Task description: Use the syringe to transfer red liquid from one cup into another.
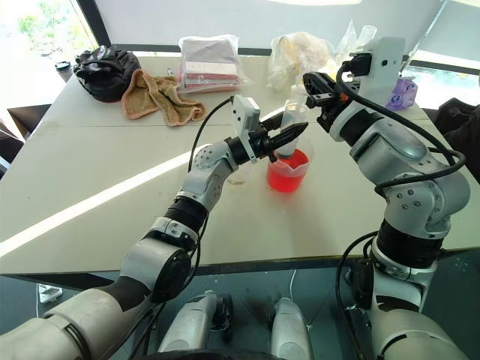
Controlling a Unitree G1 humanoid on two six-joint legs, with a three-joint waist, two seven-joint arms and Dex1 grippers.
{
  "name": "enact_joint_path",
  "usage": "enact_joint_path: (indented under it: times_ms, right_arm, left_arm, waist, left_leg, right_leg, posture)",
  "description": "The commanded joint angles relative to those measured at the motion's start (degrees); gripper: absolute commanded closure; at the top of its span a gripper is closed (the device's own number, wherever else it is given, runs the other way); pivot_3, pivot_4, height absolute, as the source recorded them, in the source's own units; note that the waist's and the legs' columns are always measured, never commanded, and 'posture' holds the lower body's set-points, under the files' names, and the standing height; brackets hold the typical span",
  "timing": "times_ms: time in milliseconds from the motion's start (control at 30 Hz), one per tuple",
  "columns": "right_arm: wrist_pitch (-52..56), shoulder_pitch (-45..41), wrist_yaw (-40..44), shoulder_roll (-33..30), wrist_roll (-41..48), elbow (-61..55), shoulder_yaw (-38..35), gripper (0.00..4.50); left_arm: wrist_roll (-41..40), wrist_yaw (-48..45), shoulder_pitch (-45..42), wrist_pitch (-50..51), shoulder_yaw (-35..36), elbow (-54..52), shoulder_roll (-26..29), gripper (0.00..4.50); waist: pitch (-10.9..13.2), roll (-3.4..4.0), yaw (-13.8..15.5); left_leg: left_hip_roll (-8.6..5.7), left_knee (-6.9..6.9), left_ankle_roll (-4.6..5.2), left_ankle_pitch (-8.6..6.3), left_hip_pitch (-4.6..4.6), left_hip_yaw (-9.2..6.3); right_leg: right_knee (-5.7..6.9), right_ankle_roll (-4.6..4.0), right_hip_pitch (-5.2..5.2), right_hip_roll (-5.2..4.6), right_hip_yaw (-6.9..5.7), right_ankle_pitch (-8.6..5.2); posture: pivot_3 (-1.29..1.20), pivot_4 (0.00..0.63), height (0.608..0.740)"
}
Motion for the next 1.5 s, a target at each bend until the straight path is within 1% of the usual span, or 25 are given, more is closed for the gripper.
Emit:
enact_joint_path:
  times_ms: [33, 67, 100, 300, 333, 467, 567, 733, 833, 900, 1000, 1233, 1333, 1500]
  right_arm:
    - [-1.3, -1.3, 0.6, -0.4, 2.6, -3.2, -1.5, 4.12]
    - [-1.0, -1.1, 0.8, -0.5, 3.0, -3.2, -1.6, 3.73]
    - [-0.9, -1.0, 0.9, -0.6, 3.3, -3.1, -1.6, 3.44]
    - [-0.2, -0.2, 2.0, -2.9, 3.5, -3.2, -1.1, 0.39]
    - [0.1, 0.0, 2.7, -4.1, 3.6, -3.1, -1.4, 0.07]
    - [2.0, 1.4, 6.8, -9.5, 6.2, -3.0, -3.4, 0.07]
    - [3.8, 3.1, 10.8, -14.4, 10.5, -2.8, -6.1, 0.07]
    - [7.1, 3.0, 12.5, -18.2, 23.1, 0.6, -12.5, 0.07]
    - [6.9, 2.8, 11.2, -19.9, 28.3, 2.8, -14.9, 0.07]
    - [6.0, 2.7, 9.8, -20.4, 30.3, 3.8, -15.4, 0.07]
    - [4.0, 2.8, 6.8, -19.7, 33.0, 6.0, -16.5, 0.07]
    - [0.8, 6.0, 5.7, -19.0, 33.1, 6.5, -14.1, 0.07]
    - [-0.2, 6.5, 5.4, -18.4, 33.0, 5.8, -12.4, 0.07]
    - [-1.6, 6.5, 5.0, -17.8, 33.3, 5.7, -10.3, 0.07]
  left_arm:
    - [-0.3, -1.6, -1.9, 0.2, -1.7, -1.6, -1.5, 3.05]
    - [-0.4, -1.5, -1.9, 0.2, -1.7, -1.6, -1.6, 3.05]
    - [-0.4, -1.5, -2.0, 0.3, -1.6, -1.6, -1.6, 3.05]
    - [-0.2, -0.8, -2.1, -0.5, -1.4, -0.5, -1.5, 3.05]
    - [-0.1, -0.5, -2.4, -0.8, -1.2, 0.3, -1.3, 3.05]
    - [-0.3, 0.3, -3.8, -1.3, -0.2, 1.9, -0.7, 3.05]
    - [-0.6, 0.6, -5.3, -1.7, 0.5, 2.8, -0.5, 3.05]
    - [-0.6, 0.7, -6.5, -2.2, 1.0, 3.4, -0.4, 3.05]
    - [-1.1, 1.0, -7.1, -2.1, 1.4, 3.0, -0.3, 3.05]
    - [-1.4, 1.2, -7.4, -1.8, 1.8, 2.4, -0.3, 3.05]
    - [-5.0, 3.2, -9.6, 3.6, 3.9, -2.8, -0.4, 3.05]
    - [-10.2, 7.3, -9.8, 14.4, 5.5, -14.9, 1.2, 3.05]
    - [-10.7, 8.8, -9.5, 17.2, 5.6, -19.4, 3.3, 3.05]
    - [-10.7, 10.6, -7.3, 20.1, 6.3, -25.2, 9.0, 3.05]
  waist:
    - [0.0, 0.00, 0.0]
    - [0.0, 0.00, 0.0]
    - [0.0, 0.00, 0.0]
    - [0.0, 0.00, 0.0]
    - [0.0, 0.00, 0.0]
    - [0.0, 0.00, 0.1]
    - [0.0, -0.01, 0.1]
    - [0.0, -0.01, 0.0]
    - [0.0, -0.02, 0.0]
    - [0.0, -0.02, 0.0]
    - [0.0, -0.03, 0.1]
    - [0.0, -0.02, 0.0]
    - [0.0, -0.02, 0.0]
    - [0.0, 0.01, 0.0]
  left_leg:
    - [0.00, 0.00, 0.01, 0.00, 0.00, 0.00]
    - [0.00, 0.00, 0.01, 0.00, 0.00, 0.00]
    - [0.00, -0.01, 0.03, 0.01, 0.00, 0.00]
    - [0.00, -0.01, 0.04, -0.01, 0.00, 0.00]
    - [0.00, -0.01, 0.05, -0.01, 0.00, 0.00]
    - [0.00, -0.01, 0.11, -0.03, -0.01, 0.00]
    - [0.00, -0.01, 0.19, -0.07, -0.01, 0.00]
    - [0.02, -0.01, 0.22, -0.10, 0.00, -0.01]
    - [0.02, -0.01, 0.23, -0.10, 0.00, 0.00]
    - [0.02, -0.01, 0.23, -0.11, 0.00, 0.00]
    - [0.02, -0.01, 0.23, -0.10, -0.01, -0.01]
    - [0.02, -0.01, 0.26, -0.12, 0.01, 0.00]
    - [0.02, 0.01, 0.27, -0.10, 0.01, 0.00]
    - [0.02, 0.01, 0.26, -0.10, 0.01, 0.00]
  right_leg:
    - [0.00, 0.00, 0.00, 0.00, 0.00, 0.00]
    - [0.00, 0.00, 0.00, 0.00, 0.00, 0.00]
    - [0.00, 0.00, 0.00, 0.00, 0.00, 0.00]
    - [-0.02, -0.01, 0.00, -0.01, 0.00, -0.01]
    - [-0.02, -0.01, 0.00, -0.01, 0.00, -0.01]
    - [-0.04, -0.01, 0.00, 0.00, -0.01, -0.01]
    - [-0.10, -0.01, 0.04, -0.02, -0.01, -0.01]
    - [-0.14, -0.01, 0.06, -0.05, -0.01, -0.01]
    - [-0.15, -0.01, 0.06, -0.07, -0.01, -0.01]
    - [-0.16, -0.01, 0.07, -0.07, -0.01, -0.01]
    - [-0.16, -0.01, 0.06, -0.09, -0.01, -0.01]
    - [-0.18, 0.00, 0.10, -0.07, 0.01, -0.01]
    - [-0.17, 0.01, 0.11, -0.03, 0.01, -0.01]
    - [-0.16, 0.01, 0.10, 0.01, 0.00, -0.01]
  posture:
    - [0.00, 0.150, 0.740]
    - [0.00, 0.150, 0.740]
    - [0.00, 0.150, 0.740]
    - [0.00, 0.150, 0.740]
    - [0.00, 0.150, 0.740]
    - [0.00, 0.150, 0.740]
    - [0.00, 0.150, 0.740]
    - [0.00, 0.150, 0.740]
    - [0.00, 0.150, 0.740]
    - [0.00, 0.150, 0.740]
    - [0.00, 0.150, 0.740]
    - [0.00, 0.150, 0.740]
    - [0.00, 0.150, 0.740]
    - [0.00, 0.150, 0.740]
